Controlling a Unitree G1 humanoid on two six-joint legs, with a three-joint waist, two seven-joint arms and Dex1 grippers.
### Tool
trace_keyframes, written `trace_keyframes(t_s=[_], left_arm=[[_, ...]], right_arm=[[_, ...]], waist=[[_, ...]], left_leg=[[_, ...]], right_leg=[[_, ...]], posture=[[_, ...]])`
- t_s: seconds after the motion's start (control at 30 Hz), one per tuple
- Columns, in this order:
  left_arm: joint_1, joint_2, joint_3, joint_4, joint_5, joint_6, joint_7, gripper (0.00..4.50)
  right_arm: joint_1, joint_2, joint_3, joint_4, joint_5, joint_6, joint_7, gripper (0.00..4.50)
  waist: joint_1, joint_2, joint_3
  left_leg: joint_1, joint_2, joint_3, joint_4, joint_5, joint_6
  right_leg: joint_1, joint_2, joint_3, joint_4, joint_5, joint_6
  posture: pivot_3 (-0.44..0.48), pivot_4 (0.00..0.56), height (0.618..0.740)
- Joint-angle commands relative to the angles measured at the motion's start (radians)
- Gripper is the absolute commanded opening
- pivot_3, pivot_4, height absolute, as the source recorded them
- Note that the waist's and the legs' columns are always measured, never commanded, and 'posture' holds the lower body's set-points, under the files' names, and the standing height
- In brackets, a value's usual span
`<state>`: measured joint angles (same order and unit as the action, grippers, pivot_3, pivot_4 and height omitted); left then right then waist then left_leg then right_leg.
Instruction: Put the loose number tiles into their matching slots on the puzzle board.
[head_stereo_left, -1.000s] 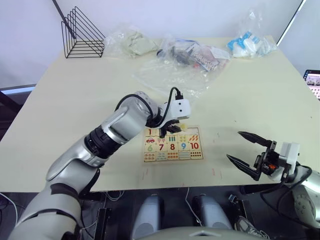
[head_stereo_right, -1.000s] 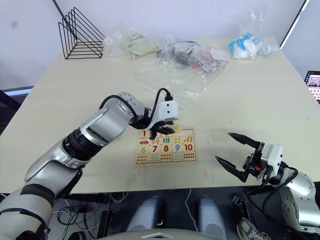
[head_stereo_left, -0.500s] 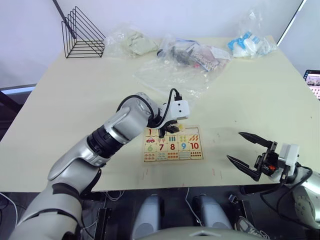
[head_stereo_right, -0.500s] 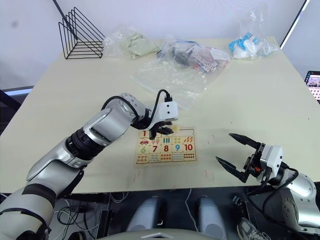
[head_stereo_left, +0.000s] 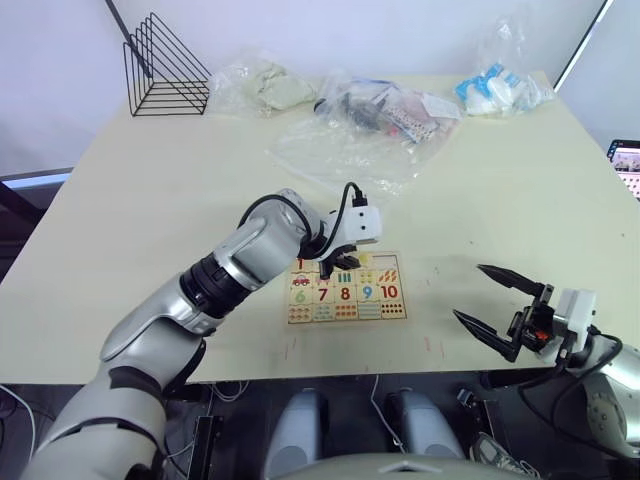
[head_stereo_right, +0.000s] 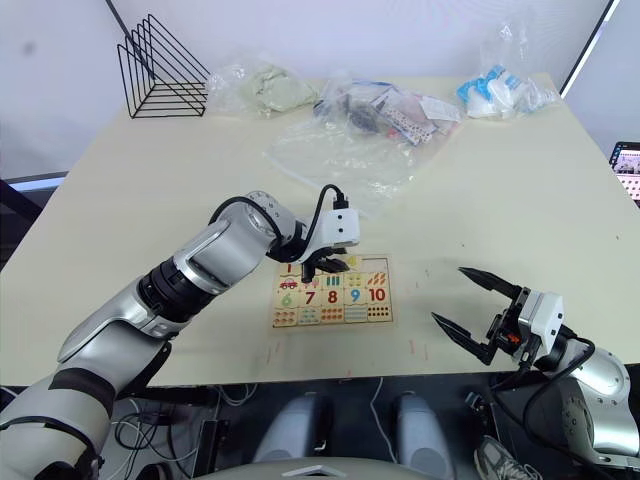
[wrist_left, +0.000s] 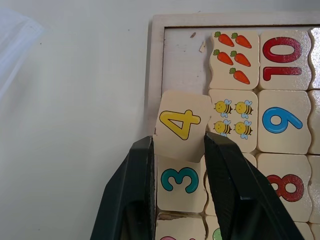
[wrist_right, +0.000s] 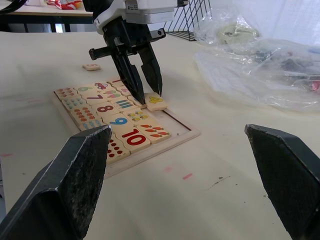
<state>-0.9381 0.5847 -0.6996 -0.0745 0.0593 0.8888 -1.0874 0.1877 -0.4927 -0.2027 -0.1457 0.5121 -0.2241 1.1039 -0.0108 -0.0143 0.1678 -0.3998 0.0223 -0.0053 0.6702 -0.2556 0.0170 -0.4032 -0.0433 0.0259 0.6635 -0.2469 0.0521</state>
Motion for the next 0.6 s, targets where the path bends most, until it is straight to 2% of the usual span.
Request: trace_keyframes(t_s=[0.03,0.6], left_arm=[[-0.006,-0.008,0.012,-0.010,0.012,-0.011,0.003,0.92],[0.000,-0.027,0.013,0.010,0.027,-0.020,0.003,0.92]], right_arm=[[0.002,0.001,-0.004,-0.010,0.006,-0.023,-0.004,4.50],[0.008,0.002,0.000,-0.003,-0.002,-0.040,-0.009,4.50]], waist=[[0.000,0.000,0.000],[0.000,0.000,0.000]], left_leg=[[0.000,0.000,0.000,0.000,0.000,0.000],[0.000,0.000,0.000,0.000,0.000,0.000]], right_leg=[[0.000,0.000,0.000,0.000,0.000,0.000],[0.000,0.000,0.000,0.000,0.000,0.000]], posture=[[0.000,0.150,0.740],[0.000,0.150,0.740]])
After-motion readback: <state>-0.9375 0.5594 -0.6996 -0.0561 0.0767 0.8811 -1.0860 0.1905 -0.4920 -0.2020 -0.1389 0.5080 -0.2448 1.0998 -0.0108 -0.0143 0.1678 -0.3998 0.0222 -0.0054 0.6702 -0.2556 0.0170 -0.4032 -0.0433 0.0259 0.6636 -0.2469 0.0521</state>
